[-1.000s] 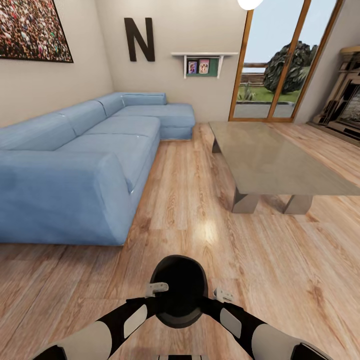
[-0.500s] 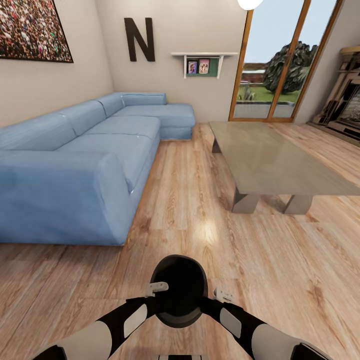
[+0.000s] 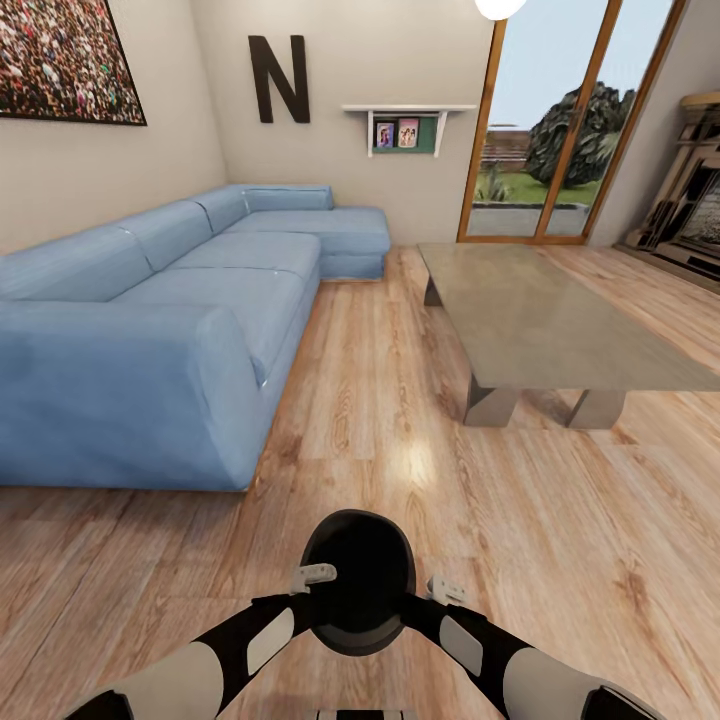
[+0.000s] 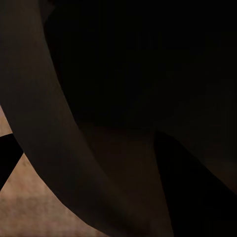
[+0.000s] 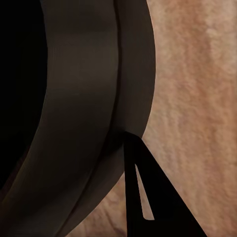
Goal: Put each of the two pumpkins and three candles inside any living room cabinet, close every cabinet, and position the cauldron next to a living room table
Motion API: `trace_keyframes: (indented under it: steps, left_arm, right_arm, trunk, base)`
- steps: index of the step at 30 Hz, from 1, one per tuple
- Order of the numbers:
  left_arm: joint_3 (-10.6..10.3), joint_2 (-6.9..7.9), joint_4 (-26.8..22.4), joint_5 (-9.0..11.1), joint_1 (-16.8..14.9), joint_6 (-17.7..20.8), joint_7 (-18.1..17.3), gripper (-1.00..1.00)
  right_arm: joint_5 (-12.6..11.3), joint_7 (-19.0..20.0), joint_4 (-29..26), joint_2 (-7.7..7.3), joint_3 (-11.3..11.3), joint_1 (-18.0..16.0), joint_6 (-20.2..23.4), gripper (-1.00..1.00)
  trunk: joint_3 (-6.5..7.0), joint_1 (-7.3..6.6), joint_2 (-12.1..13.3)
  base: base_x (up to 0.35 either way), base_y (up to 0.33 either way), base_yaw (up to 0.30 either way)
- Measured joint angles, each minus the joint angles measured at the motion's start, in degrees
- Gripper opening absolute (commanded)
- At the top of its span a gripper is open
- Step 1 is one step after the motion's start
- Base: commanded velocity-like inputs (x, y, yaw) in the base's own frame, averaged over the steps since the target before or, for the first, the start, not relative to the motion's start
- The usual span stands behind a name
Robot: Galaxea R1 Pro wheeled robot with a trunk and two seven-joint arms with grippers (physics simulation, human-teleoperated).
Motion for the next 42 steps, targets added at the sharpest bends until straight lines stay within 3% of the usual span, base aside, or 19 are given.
trace_keyframes:
  steps: [5,42]
  left_arm:
    - [-0.1,0.02,0.0,0.1,0.0,0.0,0.0,-1.0]
    - [0.1,0.04,-0.2,0.0,0.0,0.0,0.0,-1.0]
  right_arm:
    - [0.0,0.0,0.0,-0.01,0.0,0.0,0.0,-1.0]
    - [-0.6,0.1,-0.2,-0.18,0.6,0.0,-0.1,-1.0]
  trunk:
    - [0.0,0.0,0.0]
    - [8.18,-0.94,0.5]
  base:
    - [0.0,0.0,0.0]
    - [0.0,0.0,0.0]
